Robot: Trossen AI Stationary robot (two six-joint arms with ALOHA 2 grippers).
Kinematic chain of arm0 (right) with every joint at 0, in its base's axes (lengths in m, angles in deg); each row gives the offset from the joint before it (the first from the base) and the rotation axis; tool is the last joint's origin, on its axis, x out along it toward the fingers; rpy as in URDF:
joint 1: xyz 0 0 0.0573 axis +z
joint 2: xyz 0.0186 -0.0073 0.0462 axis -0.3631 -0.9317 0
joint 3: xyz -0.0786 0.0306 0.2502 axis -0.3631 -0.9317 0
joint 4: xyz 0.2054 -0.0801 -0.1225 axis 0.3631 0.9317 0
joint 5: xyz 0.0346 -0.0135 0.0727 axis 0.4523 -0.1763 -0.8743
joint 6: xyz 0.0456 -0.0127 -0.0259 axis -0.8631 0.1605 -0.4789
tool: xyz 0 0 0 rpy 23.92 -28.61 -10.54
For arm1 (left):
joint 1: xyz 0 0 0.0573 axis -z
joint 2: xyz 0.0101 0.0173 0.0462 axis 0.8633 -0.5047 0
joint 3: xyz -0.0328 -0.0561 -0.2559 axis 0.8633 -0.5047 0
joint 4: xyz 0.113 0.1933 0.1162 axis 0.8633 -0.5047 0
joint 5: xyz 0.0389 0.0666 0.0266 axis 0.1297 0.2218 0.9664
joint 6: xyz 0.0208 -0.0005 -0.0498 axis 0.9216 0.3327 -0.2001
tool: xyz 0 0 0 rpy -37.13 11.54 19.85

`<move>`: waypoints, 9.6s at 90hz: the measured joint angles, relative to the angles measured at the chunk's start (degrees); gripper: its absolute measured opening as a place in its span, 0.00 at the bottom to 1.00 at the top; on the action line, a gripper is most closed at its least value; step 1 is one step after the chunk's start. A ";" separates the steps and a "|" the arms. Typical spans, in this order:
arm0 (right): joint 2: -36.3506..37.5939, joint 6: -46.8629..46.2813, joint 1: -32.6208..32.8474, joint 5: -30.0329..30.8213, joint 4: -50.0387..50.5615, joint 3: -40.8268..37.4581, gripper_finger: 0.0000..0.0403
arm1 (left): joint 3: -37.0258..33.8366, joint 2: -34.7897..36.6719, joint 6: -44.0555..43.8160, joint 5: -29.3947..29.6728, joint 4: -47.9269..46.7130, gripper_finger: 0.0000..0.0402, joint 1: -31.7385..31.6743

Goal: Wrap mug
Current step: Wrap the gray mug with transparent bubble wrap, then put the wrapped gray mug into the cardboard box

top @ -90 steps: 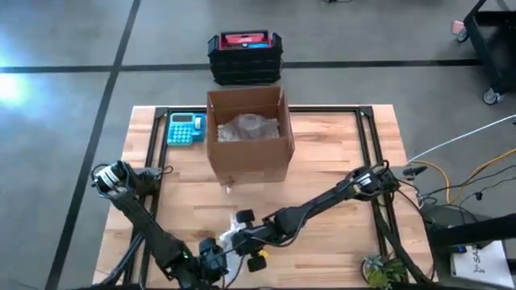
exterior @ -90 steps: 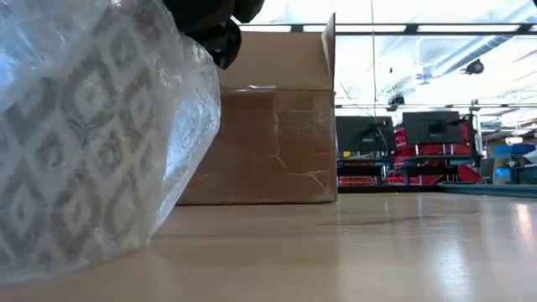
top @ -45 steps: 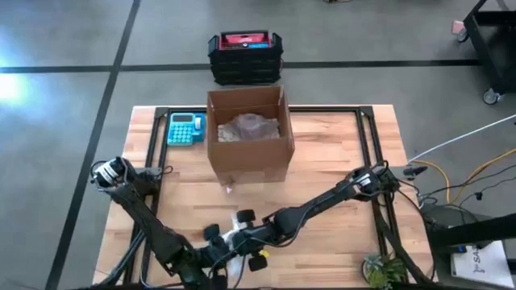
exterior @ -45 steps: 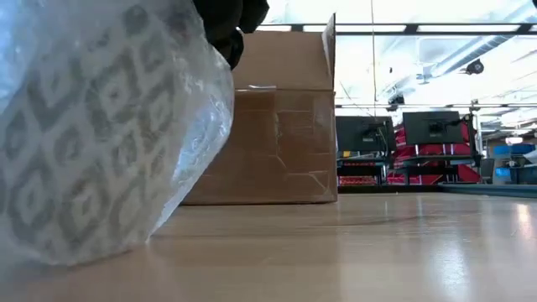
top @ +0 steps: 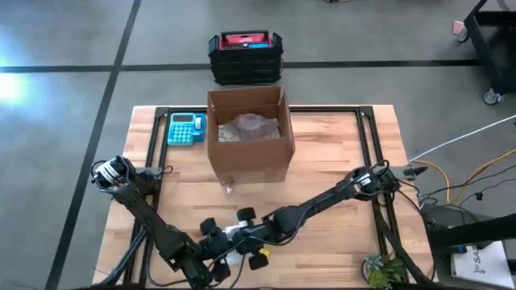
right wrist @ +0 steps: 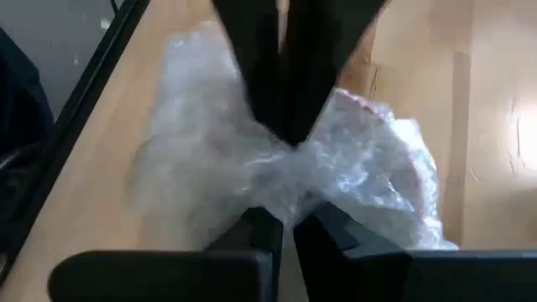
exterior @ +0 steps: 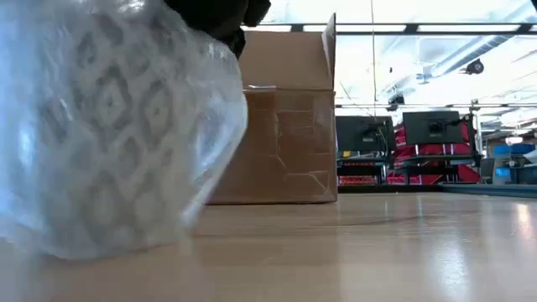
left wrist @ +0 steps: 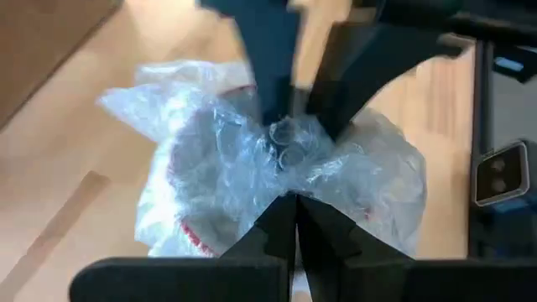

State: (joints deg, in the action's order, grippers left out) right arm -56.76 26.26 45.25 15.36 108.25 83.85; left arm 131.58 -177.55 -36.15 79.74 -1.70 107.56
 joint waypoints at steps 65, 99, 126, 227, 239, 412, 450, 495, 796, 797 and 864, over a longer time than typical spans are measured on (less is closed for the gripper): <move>-7.61 0.86 -0.50 -0.07 2.46 6.24 0.03 | -0.29 1.00 0.28 -1.08 0.75 0.00 0.07; -7.86 0.31 -0.66 0.01 2.64 8.35 0.03 | 3.37 3.81 10.65 0.99 0.21 0.00 -0.43; -7.11 1.73 -0.43 0.00 2.57 8.25 0.03 | -2.95 3.81 6.10 0.87 3.58 0.00 -0.40; -9.17 3.68 -2.55 -0.44 12.71 13.89 0.03 | -8.31 5.26 6.92 -1.33 13.50 0.00 -0.29; -5.89 3.42 -2.51 -1.02 14.70 13.93 0.03 | -8.31 5.32 6.92 -1.40 13.57 0.00 -0.28; -2.01 4.04 -2.30 -4.26 11.21 13.73 0.03 | -8.25 5.54 7.83 -0.88 14.53 0.00 0.01; -11.79 4.83 -3.06 -5.52 10.72 14.06 0.03 | -8.25 5.54 7.33 -1.08 14.87 0.00 0.03; 1.58 6.57 -2.73 -6.20 16.37 14.74 0.03 | -8.25 5.54 7.33 -1.06 15.25 0.00 0.01; 9.41 15.94 3.97 -9.31 27.11 9.03 0.02 | -8.25 10.06 7.83 -1.00 14.38 0.00 2.72; 9.99 15.90 4.02 -9.41 27.11 9.05 0.02 | -8.25 10.06 7.83 -0.97 14.33 0.00 2.72; 32.34 21.75 -15.01 6.27 9.88 9.25 0.02 | -8.25 9.91 7.83 0.78 13.81 0.00 2.65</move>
State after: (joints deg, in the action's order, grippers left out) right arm -24.43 48.01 30.24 21.63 118.13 93.10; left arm 123.33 -167.64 -28.31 80.53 12.11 110.21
